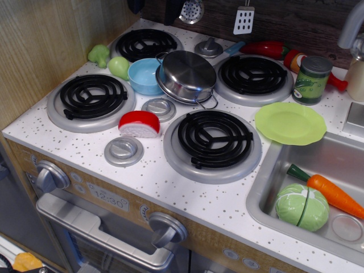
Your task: Put sushi on plate
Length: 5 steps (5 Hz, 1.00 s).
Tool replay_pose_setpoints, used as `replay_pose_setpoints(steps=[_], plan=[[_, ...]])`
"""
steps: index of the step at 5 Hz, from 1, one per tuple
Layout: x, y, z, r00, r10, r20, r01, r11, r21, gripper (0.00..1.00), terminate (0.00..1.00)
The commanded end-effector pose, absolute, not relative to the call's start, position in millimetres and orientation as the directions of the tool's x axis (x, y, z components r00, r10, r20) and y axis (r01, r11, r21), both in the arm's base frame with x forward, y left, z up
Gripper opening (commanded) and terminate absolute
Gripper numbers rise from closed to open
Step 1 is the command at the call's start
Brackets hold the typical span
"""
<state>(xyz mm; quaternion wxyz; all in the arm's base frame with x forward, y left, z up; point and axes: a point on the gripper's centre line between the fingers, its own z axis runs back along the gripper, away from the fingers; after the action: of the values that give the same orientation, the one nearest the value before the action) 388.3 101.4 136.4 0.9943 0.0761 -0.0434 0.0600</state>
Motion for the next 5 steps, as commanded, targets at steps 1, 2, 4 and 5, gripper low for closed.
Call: replay_pose_setpoints(steps=[1, 2, 4, 5], plan=[[388, 101, 136, 0.989, 0.113, 0.096, -0.126, 0.981, 0.146, 1.00, 0.00], [370, 95, 135, 0.969, -0.137, 0.203, 0.099, 0.977, 0.189, 1.00, 0.00], [342, 70, 127, 0.789, -0.595, 0.150, 0.553, 0.796, 0.247, 1.00, 0.00], [332, 64, 108, 0.679, -0.710, 0.187, 0.673, 0.704, 0.227, 1.00, 0.00]])
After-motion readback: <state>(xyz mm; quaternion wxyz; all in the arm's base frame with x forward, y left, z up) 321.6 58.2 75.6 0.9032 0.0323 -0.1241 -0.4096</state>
